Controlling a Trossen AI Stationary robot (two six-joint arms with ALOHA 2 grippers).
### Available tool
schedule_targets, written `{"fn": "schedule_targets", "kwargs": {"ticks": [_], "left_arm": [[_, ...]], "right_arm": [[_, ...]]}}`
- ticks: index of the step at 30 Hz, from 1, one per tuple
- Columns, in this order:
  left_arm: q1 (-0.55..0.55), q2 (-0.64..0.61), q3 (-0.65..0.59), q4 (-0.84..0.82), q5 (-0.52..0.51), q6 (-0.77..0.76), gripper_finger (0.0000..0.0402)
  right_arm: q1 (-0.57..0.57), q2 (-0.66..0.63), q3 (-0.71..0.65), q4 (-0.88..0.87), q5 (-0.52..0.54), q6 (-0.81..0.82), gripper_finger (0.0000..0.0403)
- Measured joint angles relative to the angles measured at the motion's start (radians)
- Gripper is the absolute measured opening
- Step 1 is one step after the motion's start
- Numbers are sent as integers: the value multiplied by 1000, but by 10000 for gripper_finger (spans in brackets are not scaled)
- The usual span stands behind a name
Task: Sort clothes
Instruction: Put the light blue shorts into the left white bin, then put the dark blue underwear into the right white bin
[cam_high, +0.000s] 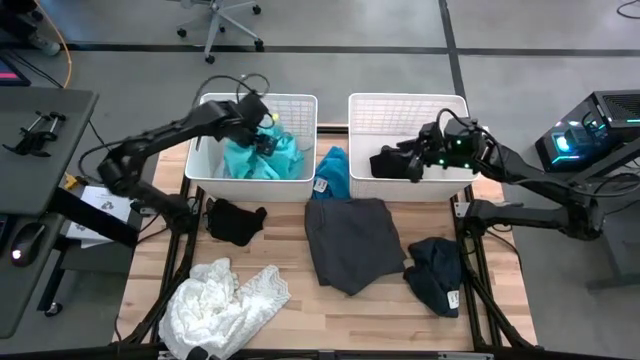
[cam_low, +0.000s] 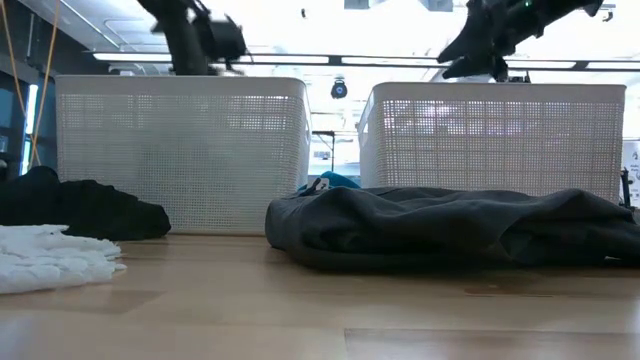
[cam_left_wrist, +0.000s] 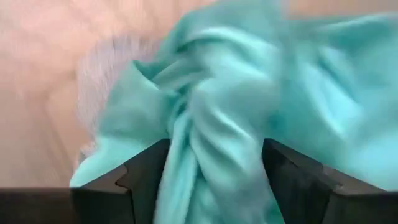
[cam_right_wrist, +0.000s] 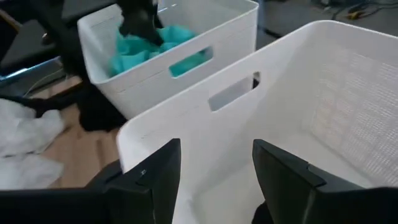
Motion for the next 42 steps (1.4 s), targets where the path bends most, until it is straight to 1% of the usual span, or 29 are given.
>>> {"fn": "schedule_targets", "kwargs": {"ticks": [4,8,10,12,13,15,18,20,23,26,30,35,42], "left_arm": [[-27,-115,6,82,24,164,239],[-59,-208,7,137,35,325,239],[-71,-242,7,145,35,385,239],[-86,-269,7,160,35,404,239],[-92,-281,7,161,35,405,239],[-103,-298,7,169,35,406,239],[-118,-309,7,188,33,394,239],[-124,-306,7,215,27,359,239],[-134,-297,7,274,26,329,239],[-145,-286,7,325,26,349,239],[-147,-270,7,344,26,354,239],[-147,-256,7,342,26,355,239],[-147,-253,6,344,25,354,239]], "right_arm": [[32,16,89,-149,-18,17,196],[88,54,208,-326,-33,25,228],[112,78,267,-419,-27,25,246],[136,103,326,-518,-26,47,260],[147,113,356,-561,-43,54,264],[175,129,409,-640,-115,76,267],[241,142,432,-711,-228,156,268],[310,141,405,-729,-272,218,268],[449,138,328,-750,-307,297,268],[597,136,234,-760,-307,349,268],[751,135,97,-715,-256,435,268],[885,135,-97,-564,-202,566,268],[995,154,-353,-329,-182,766,265]]}}
